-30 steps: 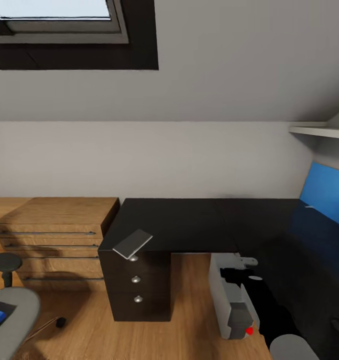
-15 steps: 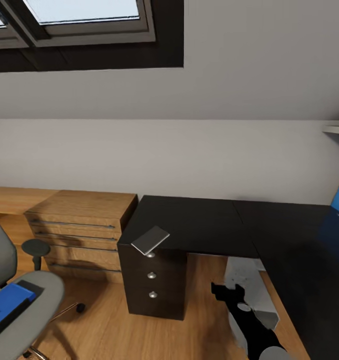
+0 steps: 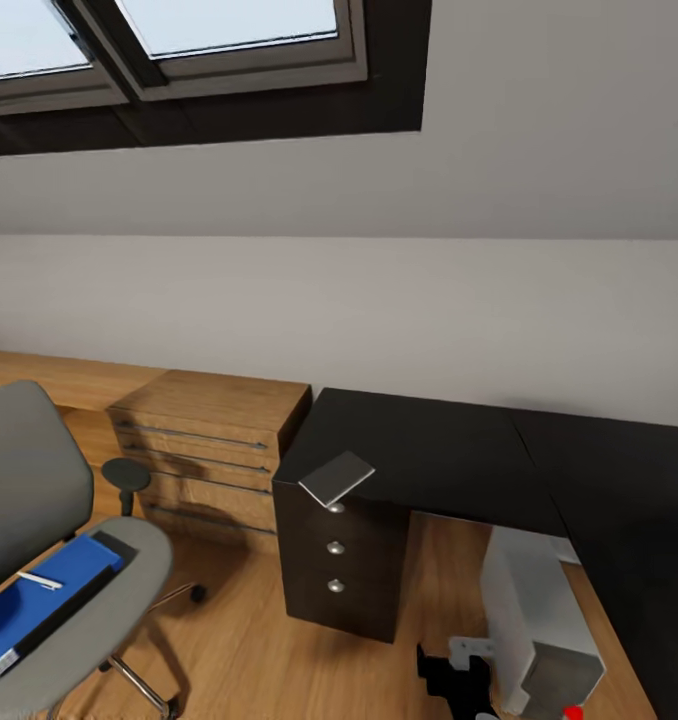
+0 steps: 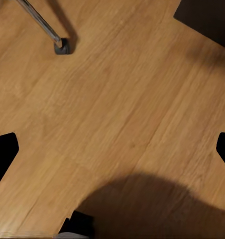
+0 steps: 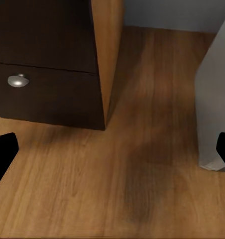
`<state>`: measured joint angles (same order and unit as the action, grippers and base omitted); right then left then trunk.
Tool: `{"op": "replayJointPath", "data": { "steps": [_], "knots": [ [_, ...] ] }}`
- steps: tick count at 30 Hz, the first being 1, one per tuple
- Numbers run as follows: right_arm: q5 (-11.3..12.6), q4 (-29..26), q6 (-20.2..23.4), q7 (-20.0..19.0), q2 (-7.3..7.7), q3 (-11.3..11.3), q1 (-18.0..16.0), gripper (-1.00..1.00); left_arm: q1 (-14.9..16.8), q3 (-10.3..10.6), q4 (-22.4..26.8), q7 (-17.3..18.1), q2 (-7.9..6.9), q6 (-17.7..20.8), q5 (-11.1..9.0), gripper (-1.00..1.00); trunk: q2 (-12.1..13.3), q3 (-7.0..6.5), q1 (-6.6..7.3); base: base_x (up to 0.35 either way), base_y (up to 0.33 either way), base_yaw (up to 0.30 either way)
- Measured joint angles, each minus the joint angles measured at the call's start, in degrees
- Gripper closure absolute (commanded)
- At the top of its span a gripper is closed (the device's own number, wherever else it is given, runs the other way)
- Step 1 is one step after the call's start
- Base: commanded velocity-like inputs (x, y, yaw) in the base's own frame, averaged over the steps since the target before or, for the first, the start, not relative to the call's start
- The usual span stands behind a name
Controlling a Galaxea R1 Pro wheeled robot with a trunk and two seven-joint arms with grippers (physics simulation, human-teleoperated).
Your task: In the bedroom, organize the workspace by keeping the computer under the desk, ensuring the monitor is on the desk, placing the keyboard on the desk next to the monitor, placing the mouse on the desk next to the keyboard, moving the folder from the swivel chair onto the desk next to the mouse, stacking the notebook on top of the folder with the pen on top of the notebook, and positioning the swivel chair next to the desk.
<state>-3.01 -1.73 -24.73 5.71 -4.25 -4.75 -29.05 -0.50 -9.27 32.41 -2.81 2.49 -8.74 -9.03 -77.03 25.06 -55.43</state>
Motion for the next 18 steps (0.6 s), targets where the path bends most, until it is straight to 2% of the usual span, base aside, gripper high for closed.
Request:
{"op": "replayJointPath", "data": {
  "steps": [4,14,18],
  "knots": [
    [0.1,2.1,-2.2,0.0,0.04,-0.1,0.0,-1.0,0.0,0.0,-0.4,0.0,-0.02,-0.1,0.0,-1.0,1.6,-0.57,0.88,0.0,0.0,0.255],
    [0.3,2.7,-3.2,0.0,-0.04,-0.1,0.3,-1.0,0.0,-0.1,-2.1,0.1,-0.11,-0.5,-0.2,-1.0,5.6,-2.04,3.08,0.0,0.0,0.261],
    [0.3,2.8,-3.2,0.0,-0.1,-0.1,0.3,-1.0,0.0,-0.1,-3.7,0.1,-0.47,-3.0,-1.1,-1.0,7.2,-2.64,3.96,0.0,0.0,0.263]
  ]
}}
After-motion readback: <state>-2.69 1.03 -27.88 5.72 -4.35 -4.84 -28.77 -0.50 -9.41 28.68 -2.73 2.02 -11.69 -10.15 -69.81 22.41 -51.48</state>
